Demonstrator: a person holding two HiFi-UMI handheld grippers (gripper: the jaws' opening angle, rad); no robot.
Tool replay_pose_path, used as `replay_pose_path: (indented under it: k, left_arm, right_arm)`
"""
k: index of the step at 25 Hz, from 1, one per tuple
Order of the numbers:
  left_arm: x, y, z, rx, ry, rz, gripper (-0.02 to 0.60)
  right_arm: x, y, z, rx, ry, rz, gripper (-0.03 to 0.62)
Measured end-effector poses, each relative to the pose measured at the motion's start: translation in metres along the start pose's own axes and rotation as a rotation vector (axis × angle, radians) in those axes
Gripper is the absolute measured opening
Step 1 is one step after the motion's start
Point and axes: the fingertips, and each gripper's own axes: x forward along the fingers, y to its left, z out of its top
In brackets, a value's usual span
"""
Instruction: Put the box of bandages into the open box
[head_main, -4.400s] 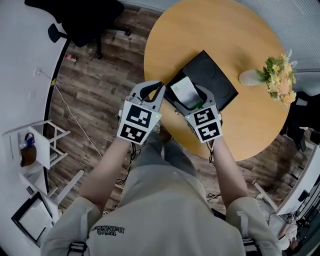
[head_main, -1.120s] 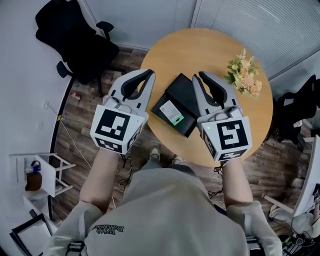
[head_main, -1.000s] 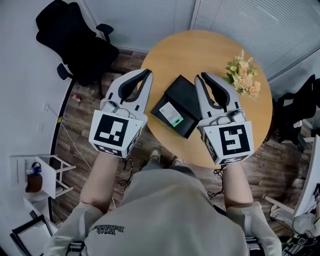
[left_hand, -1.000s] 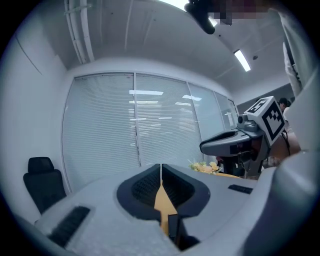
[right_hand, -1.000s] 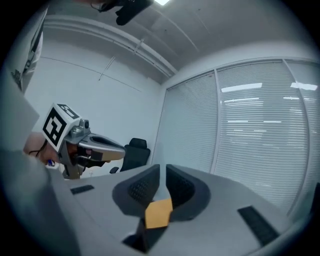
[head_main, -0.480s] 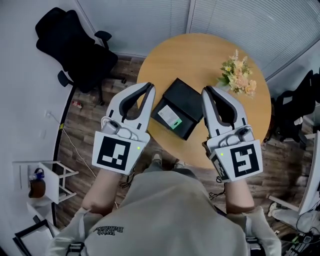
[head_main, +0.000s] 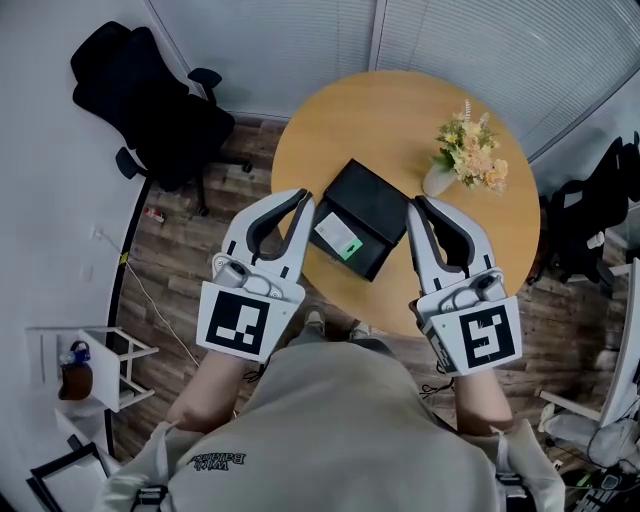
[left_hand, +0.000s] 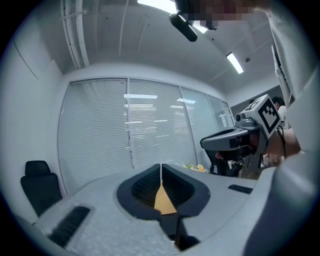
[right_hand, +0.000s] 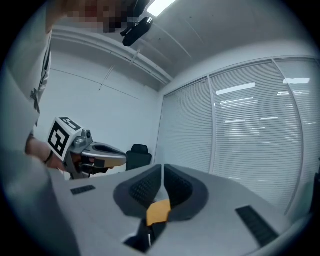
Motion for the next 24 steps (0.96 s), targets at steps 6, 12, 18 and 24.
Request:
replay_pose_path:
  k: [6, 12, 18, 24]
  left_arm:
    - [0.0, 0.0, 0.007, 0.002, -0.011, -0.001, 0.029]
    - [0.0, 0.003, 0.005, -0.012, -0.001, -0.004, 0.029]
    - [-0.001, -0.001, 0.006, -0.013, -0.002, -0.012, 0.029]
    - [-0.003, -0.006, 0.007, -0.001, -0.004, -0.03, 0.029]
  right_arm:
    - [0.001, 0.003, 0.002, -0.011, -0.001, 0.007, 0.038]
    - [0.003, 0.008, 0.004, -0.024, -0.005, 0.027, 0.038]
    - [0.003, 0.01, 0.005, -0.027, -0.007, 0.029, 0.038]
    - [0.002, 0.015, 0.002, -0.042, -0.006, 0.05, 0.038]
